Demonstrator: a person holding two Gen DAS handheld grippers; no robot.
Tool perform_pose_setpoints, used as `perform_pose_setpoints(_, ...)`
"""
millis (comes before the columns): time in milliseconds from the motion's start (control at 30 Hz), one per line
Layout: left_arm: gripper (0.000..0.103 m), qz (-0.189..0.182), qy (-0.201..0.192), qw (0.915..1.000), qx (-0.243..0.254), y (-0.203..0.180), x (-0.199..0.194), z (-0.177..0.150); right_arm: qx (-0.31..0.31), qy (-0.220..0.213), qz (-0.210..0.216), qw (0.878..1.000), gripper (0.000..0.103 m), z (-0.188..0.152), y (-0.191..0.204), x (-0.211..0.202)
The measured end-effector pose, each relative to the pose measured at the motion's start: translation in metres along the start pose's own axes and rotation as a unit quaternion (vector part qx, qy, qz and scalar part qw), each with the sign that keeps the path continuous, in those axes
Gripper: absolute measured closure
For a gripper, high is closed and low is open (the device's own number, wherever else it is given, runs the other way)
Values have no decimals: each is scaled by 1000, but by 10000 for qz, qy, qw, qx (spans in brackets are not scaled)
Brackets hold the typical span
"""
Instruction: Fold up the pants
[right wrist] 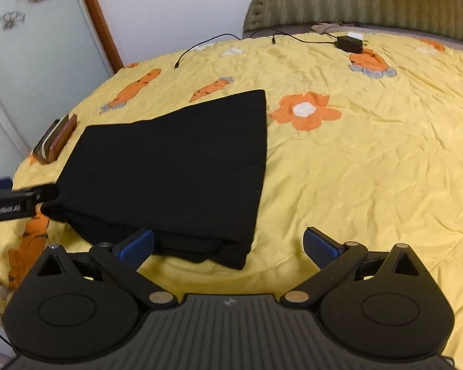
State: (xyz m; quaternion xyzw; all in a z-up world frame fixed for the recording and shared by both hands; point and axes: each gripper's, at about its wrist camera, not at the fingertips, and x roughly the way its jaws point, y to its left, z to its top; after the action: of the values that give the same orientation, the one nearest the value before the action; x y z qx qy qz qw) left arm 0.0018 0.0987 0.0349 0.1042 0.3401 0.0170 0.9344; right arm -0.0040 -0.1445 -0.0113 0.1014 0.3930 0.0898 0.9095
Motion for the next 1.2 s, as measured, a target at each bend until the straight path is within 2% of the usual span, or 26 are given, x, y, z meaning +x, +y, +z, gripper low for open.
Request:
perform_pose_setpoints(200,0,-268,119,9995,-88,-7,-3,-3,94,31,-86,9999,0,-2,5,-7)
perform_pose_setpoints(467,0,-258,228,9990,-274,2,-1,-6,87,49,-88,9999,0,0,12,-6)
perform_pose_setpoints(800,0,-231,293,9990,-251,0,2,-8,147,151,-42,9998,0,-1,10,-2)
perform_pose_setpoints(967,0,-402,278,9984,-293,1,2,-7,129,217,-31,9997,0,-2,11,1)
perform_pose_setpoints(1200,0,-356,298,9985,-301,0,3,-7,180,252,-9,9995,0,-3,10,3)
